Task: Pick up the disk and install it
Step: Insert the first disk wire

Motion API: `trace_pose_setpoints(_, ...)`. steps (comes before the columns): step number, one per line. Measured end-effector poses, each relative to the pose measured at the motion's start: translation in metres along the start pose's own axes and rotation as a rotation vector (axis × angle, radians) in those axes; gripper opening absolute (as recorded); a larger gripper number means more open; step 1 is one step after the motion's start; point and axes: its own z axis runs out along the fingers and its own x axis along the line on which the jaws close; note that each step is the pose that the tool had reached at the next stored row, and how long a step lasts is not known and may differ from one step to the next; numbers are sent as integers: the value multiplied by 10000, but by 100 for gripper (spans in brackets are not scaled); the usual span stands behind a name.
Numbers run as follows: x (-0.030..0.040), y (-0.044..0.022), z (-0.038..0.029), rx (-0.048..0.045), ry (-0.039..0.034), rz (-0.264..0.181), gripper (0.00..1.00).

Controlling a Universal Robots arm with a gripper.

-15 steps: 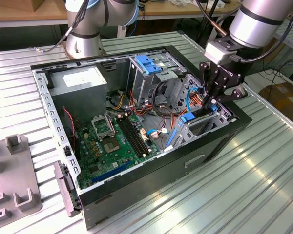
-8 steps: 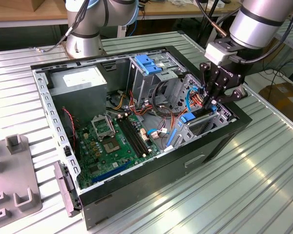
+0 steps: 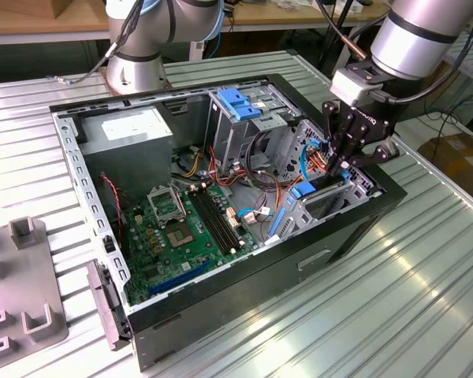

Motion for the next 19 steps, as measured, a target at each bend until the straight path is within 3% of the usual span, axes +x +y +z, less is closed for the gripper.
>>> trace_pose_setpoints(19, -3, -1, 20, -3, 0, 169, 16)
